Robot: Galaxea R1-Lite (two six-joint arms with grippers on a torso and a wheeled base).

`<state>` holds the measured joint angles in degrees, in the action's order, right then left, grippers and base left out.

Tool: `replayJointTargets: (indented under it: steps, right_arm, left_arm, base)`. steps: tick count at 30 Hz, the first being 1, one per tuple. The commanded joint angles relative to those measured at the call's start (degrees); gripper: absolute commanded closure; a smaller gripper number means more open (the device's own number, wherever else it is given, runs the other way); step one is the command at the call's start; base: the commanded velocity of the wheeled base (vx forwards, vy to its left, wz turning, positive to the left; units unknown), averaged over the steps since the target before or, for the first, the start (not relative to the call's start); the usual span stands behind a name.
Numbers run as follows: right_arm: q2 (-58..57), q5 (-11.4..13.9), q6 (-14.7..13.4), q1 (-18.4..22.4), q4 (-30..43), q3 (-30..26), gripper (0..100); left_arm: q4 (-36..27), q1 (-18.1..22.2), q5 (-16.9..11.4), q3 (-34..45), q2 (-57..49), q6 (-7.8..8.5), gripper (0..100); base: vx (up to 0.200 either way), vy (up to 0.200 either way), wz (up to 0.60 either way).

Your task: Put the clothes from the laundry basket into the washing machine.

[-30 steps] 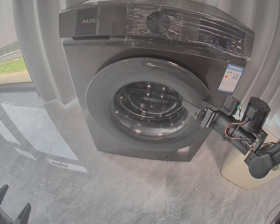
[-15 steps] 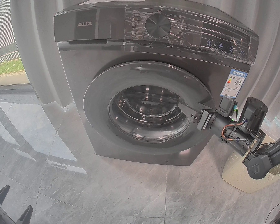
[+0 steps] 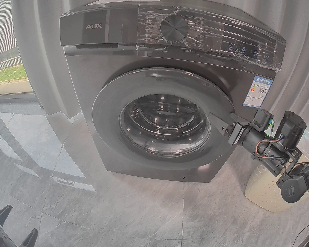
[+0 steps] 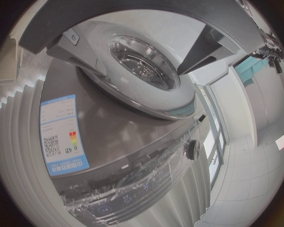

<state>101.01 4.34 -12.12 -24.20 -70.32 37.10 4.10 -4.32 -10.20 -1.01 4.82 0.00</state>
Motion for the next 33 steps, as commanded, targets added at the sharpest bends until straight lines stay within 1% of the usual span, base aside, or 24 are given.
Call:
replayJointTargets:
  steps: [1,3,6,8,15,22,25,26,27,28,29,30,31,32,33]
  right_arm:
    - [-1.0,0.6,-0.1,-0.1,-1.5,-1.0,0]
    - [-0.2,0.5,-0.1,-0.1,-2.5,-1.0,0]
    - [0.3,0.5,-0.2,-0.3,-2.6,-1.3,0]
    - [0.4,0.5,-0.2,-0.6,-2.7,-2.4,0]
    - [0.4,0.5,-0.2,-0.7,-3.9,-2.6,0]
    - [-1.8,0.5,0.1,-1.7,-4.0,-6.2,0]
    - [-4.6,0.9,0.3,-1.8,-4.2,-8.9,0]
    - [-6.6,1.4,0.9,-2.2,-4.8,-10.6,0]
    - [-8.9,2.3,1.7,-2.9,-5.7,-12.8,0]
    - [-10.5,3.4,1.8,-3.7,-6.2,-14.1,0]
    - [-10.5,3.4,1.8,-3.7,-6.2,-14.1,0]
    - [-15.6,6.6,2.2,-5.2,-6.1,-16.9,0]
    - [-18.0,7.2,2.4,-5.8,-5.9,-18.2,0]
    - [-18.0,7.2,2.4,-5.8,-5.9,-18.2,0]
    - [-22.0,7.2,3.1,-6.6,-5.7,-20.4,0]
  left_arm:
    - [0.0,0.0,0.0,1.0,0.2,-0.26,0]
    - [0.0,0.0,0.0,1.0,0.2,-0.62,0]
    - [0.0,0.0,-0.2,1.0,0.2,-0.62,0]
    - [-0.1,0.0,-0.9,1.0,0.2,-0.88,0]
    - [-0.1,0.0,-1.0,1.0,0.2,-0.97,0]
    - [-0.1,0.0,-1.0,1.0,0.2,-0.97,0]
    - [-0.1,0.0,-1.0,1.0,0.2,-0.97,0]
    - [-0.1,0.0,-1.0,1.0,0.2,-0.97,0]
    - [-0.1,0.0,-1.0,1.0,0.2,-0.79,0]
    - [-0.2,0.0,-1.0,1.0,0.2,-0.79,0]
    - [-0.2,0.0,-1.0,1.0,0.2,-0.79,0]
    - [-0.1,0.0,-1.0,1.0,0.2,-0.62,0]
    - [-0.2,0.0,-1.0,1.0,0.2,-0.53,0]
    - [-0.2,0.0,-1.0,1.0,0.2,-0.53,0]
    - [-0.1,0.0,-1.0,1.0,0.2,-0.53,0]
  base:
    - [0.200,0.000,0.00]
    - [0.200,0.000,0.00]
    - [0.200,0.000,0.00]
    - [0.000,0.000,0.00]
    - [0.000,0.000,0.00]
    - [0.000,0.000,0.00]
    - [0.000,0.000,0.00]
    - [0.000,0.000,0.00]
    - [0.000,0.000,0.00]
    - [0.000,0.000,0.00]
    - [0.000,0.000,0.00]
    - [0.000,0.000,0.00]
    - [0.000,0.000,0.00]
    - [0.000,0.000,0.00]
    - [0.000,0.000,0.00]
